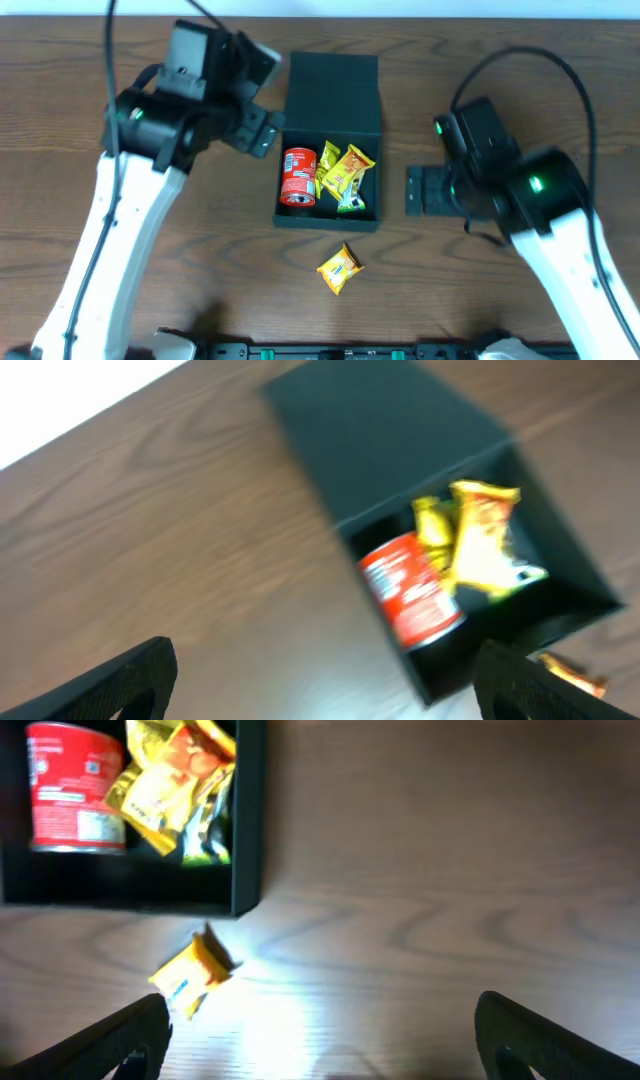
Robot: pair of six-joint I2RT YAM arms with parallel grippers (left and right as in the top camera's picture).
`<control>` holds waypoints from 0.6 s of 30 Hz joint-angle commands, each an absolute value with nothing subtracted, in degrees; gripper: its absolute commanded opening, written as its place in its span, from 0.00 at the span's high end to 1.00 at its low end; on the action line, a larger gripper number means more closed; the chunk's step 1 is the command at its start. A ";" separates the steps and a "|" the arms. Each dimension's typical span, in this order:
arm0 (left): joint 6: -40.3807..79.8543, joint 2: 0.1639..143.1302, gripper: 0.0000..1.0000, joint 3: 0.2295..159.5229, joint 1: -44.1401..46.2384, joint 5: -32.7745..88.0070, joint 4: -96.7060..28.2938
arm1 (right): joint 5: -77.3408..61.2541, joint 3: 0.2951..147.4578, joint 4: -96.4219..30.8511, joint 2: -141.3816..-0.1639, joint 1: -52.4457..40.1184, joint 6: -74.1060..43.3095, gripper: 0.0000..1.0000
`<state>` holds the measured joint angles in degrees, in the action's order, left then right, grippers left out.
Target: Pack container
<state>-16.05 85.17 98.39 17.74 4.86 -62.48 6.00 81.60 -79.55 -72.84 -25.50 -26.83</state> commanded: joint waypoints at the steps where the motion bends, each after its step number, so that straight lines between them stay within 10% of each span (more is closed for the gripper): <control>1: -9.50 83.09 0.04 99.29 17.69 -4.38 -65.32 | 5.72 74.91 -79.18 -67.55 -29.34 -35.81 0.03; 18: -7.44 82.00 0.05 99.26 17.69 7.51 -82.98 | 8.95 43.53 -60.75 -61.49 -60.20 -79.42 0.17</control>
<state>-8.34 82.39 98.39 17.74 5.82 -82.26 6.35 47.22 -61.98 -61.52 -58.19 -64.77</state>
